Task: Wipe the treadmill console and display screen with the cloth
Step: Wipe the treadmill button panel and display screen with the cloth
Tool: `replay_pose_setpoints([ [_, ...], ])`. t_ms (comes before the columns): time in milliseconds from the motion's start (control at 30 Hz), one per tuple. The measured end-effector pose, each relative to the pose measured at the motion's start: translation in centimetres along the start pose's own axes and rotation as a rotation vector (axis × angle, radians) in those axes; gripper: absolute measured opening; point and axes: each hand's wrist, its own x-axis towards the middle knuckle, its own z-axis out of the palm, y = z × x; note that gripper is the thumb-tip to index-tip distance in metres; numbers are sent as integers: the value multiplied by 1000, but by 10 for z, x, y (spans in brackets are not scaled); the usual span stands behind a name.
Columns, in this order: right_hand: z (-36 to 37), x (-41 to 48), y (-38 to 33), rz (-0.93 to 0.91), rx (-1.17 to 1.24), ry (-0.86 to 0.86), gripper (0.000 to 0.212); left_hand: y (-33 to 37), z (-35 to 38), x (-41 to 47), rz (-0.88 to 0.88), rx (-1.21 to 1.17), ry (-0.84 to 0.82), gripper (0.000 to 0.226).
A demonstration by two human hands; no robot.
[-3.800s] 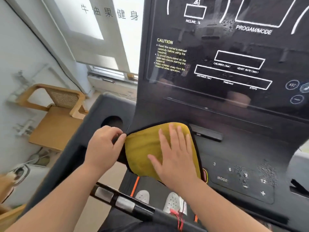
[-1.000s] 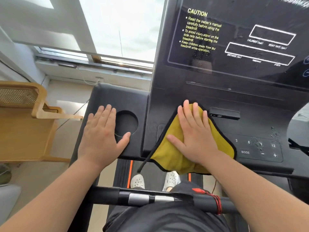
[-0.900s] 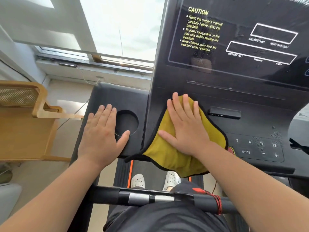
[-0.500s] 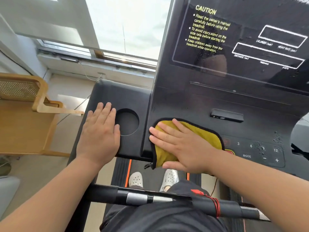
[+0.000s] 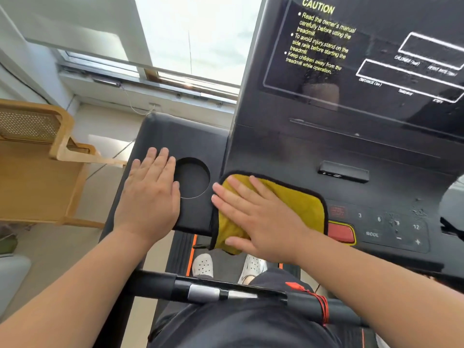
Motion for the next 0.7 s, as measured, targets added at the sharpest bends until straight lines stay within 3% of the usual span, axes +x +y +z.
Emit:
replay_pose_setpoints([
  [133,-5,3,25,-110,-3,-49,82,0,-2,1,4,6,-9,57],
  [300,-28,32,75,23,-152,-63,83,0,-2,1,3,11,-27,58],
  [467,-16,35,25,168,-5,5,87,0,-2,1,5,7,-14,58],
  [600,0,7,-12,-2,28,6,80,0,-1,1,16,13,6,57],
  [700,2,-5,1,-106,13,-30,79,0,-1,1,19,16,9,58],
])
